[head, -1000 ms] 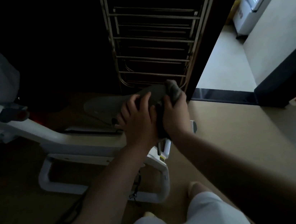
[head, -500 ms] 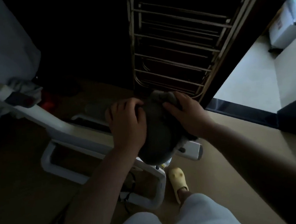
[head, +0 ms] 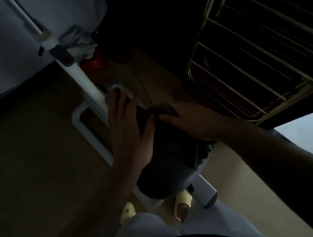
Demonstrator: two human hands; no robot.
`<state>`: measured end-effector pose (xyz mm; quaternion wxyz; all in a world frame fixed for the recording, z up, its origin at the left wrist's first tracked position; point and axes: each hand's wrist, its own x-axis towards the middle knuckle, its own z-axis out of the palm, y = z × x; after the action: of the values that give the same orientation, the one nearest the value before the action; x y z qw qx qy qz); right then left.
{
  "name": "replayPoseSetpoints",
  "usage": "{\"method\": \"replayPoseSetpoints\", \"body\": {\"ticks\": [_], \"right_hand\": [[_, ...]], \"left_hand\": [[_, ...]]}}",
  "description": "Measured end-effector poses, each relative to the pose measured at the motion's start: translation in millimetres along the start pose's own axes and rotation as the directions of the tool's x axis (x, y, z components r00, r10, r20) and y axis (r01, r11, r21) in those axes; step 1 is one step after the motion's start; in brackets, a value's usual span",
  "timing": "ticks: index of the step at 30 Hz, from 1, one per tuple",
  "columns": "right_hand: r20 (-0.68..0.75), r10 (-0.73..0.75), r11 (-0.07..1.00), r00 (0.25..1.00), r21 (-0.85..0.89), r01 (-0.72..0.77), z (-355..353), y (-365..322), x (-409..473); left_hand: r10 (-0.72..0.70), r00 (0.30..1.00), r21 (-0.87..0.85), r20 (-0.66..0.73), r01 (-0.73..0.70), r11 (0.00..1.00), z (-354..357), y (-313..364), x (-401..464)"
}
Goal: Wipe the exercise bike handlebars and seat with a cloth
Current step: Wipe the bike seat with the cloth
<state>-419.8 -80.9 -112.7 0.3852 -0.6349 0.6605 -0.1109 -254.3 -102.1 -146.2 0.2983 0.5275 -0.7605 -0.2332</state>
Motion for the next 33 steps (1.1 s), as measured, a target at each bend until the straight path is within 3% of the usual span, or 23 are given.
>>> {"method": "replayPoseSetpoints", "body": {"ticks": [5, 9, 12, 16, 21, 23, 25, 28, 30, 33], "right_hand": [[0.104, -0.152, 0.988, 0.983, 0.009, 0.152, -10, 8, -11], [0.123, -0.151, 0.987, 0.981, 0.076, 0.143, -4, -13, 25], [0.119, -0.24, 0.968, 0.964, 0.106, 0.228, -4, -9, 21], [0.127, -0.334, 0.941, 0.934, -0.015, 0.339, 1, -12, 19], [0.084, -0.389, 0.898, 0.917, 0.257, 0.357, 14, -39, 64], [0.055, -0.487, 0.866, 0.872, 0.156, 0.474, 13, -35, 72], [0.159, -0.547, 0.837, 0.822, 0.068, 0.543, 10, -38, 93], [0.234, -0.478, 0.864, 0.847, -0.05, 0.501, 5, -60, 122], [0.316, -0.541, 0.771, 0.779, -0.183, 0.61, 3, -66, 126], [0.494, -0.656, 0.559, 0.571, -0.191, 0.807, -8, -64, 113]], "left_hand": [[-0.178, 0.981, -0.097, -0.075, 0.17, 0.981, 4, 0, 0], [-0.223, 0.971, -0.148, -0.083, 0.209, 0.967, 7, -1, 0], [-0.237, 0.966, -0.162, -0.104, 0.219, 0.962, 7, -1, -3], [-0.32, 0.941, -0.193, -0.107, 0.297, 0.935, 3, 4, -5], [-0.509, 0.853, -0.347, -0.114, 0.446, 0.825, -5, 14, -6], [-0.536, 0.838, -0.392, -0.103, 0.461, 0.796, -7, 18, -13], [-0.542, 0.835, -0.407, -0.093, 0.465, 0.786, -7, 20, -23], [-0.542, 0.837, -0.399, -0.075, 0.473, 0.785, -8, 22, -33], [-0.563, 0.825, -0.414, -0.043, 0.498, 0.762, -10, 25, -39], [-0.572, 0.82, -0.432, -0.009, 0.513, 0.742, -10, 31, -54]]}}
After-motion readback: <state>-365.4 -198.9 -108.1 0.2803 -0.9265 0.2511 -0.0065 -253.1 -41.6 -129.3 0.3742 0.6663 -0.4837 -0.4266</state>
